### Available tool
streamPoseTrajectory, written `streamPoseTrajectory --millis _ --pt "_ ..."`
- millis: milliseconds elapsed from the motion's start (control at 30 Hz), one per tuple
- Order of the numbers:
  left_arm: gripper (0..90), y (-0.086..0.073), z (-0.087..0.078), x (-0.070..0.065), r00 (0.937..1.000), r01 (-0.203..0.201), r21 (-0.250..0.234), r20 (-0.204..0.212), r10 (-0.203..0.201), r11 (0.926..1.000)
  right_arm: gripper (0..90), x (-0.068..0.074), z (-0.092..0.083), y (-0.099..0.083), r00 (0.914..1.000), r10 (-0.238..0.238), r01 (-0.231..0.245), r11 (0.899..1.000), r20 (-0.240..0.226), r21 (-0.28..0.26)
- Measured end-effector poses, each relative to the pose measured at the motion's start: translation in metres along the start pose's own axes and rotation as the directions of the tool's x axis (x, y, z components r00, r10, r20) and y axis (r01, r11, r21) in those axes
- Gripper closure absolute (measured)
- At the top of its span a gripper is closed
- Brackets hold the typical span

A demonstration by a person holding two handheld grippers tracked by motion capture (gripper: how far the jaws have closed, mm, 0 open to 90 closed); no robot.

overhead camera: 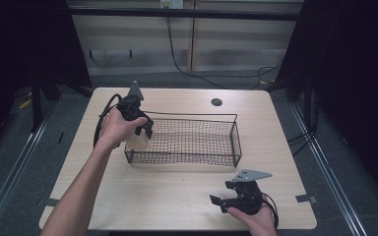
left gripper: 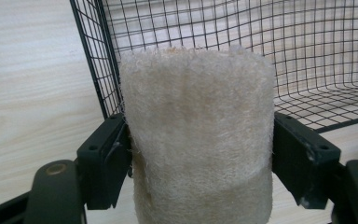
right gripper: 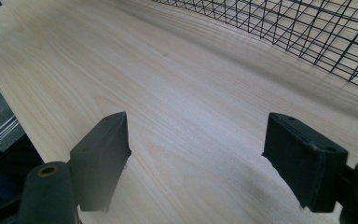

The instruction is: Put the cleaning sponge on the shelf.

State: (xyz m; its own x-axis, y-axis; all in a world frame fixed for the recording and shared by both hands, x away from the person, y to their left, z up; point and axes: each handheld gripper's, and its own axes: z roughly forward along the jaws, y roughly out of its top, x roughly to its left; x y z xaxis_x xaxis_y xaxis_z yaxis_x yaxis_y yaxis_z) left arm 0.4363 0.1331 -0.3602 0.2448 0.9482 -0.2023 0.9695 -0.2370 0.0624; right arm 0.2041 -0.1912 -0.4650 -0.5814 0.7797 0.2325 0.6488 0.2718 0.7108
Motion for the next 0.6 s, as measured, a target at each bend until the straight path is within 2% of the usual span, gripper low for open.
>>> streamPoseTrajectory --millis 167,300,433,600 --pt "26.0 0.004 0.007 0.002 1.0000 0.000 0.000 -0.003 0.000 1.0000 22.1 0.000 -0.001 0.000 1.0000 0.002 -0.002 1.000 -0.001 -0.003" --pt "26.0 0.007 0.011 0.002 0.9996 0.024 -0.006 -0.013 -0.024 0.9997 22.1 0.001 -0.001 -0.001 1.0000 0.000 0.000 1.000 -0.002 -0.002" --pt "26.0 0.010 0.021 0.001 0.9990 0.028 0.026 -0.035 -0.027 0.9993 22.1 0.001 -0.001 -0.001 1.0000 0.004 -0.004 1.000 -0.002 0.000" --pt "26.0 0.012 0.031 0.003 0.9982 0.042 0.032 -0.044 -0.041 0.9986 22.1 0.001 0.000 -0.001 1.0000 -0.002 0.002 1.000 -0.003 -0.001"
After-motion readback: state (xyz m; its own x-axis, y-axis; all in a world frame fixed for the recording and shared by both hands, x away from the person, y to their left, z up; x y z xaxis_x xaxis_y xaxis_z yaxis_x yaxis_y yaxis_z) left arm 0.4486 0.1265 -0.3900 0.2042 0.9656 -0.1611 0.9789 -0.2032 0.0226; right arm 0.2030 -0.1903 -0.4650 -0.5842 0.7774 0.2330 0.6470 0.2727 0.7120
